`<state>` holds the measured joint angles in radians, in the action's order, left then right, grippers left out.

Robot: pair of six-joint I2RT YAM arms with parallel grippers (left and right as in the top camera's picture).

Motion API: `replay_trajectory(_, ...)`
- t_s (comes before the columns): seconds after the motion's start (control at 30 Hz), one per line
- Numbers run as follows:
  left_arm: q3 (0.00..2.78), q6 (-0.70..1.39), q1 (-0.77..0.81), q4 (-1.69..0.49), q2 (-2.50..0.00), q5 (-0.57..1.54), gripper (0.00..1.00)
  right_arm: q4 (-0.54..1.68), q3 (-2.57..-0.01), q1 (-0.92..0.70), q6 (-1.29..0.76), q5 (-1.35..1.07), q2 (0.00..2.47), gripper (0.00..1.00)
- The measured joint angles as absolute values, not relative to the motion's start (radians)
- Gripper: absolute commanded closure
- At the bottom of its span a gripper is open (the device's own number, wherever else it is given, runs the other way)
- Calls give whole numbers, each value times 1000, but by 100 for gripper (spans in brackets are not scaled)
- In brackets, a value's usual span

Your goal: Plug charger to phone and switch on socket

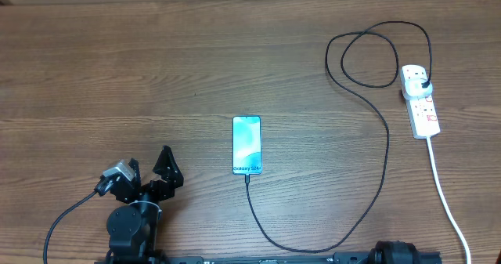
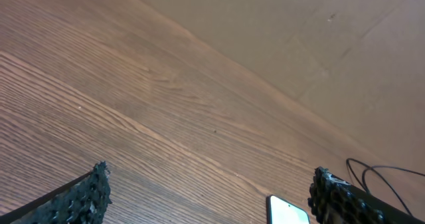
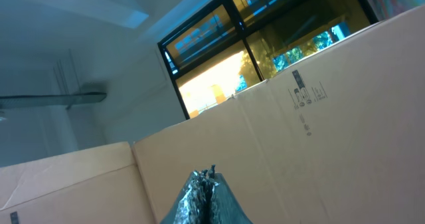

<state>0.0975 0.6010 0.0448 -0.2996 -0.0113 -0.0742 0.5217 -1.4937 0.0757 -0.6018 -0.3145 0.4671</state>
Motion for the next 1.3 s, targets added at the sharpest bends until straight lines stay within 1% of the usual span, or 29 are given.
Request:
replay_trajectory(0.27,97,601,45,-300,-11,-63,1,524,-1494,76,-603,-315,456,96)
replay_trajectory(0.6,97,601,45,-300,-11,-63,0,525,-1494,76,-603,-315,384,96)
replay_trajectory(1.3,97,601,45,-300,-11,-63,0,524,-1492,76,-602,-315,128,95)
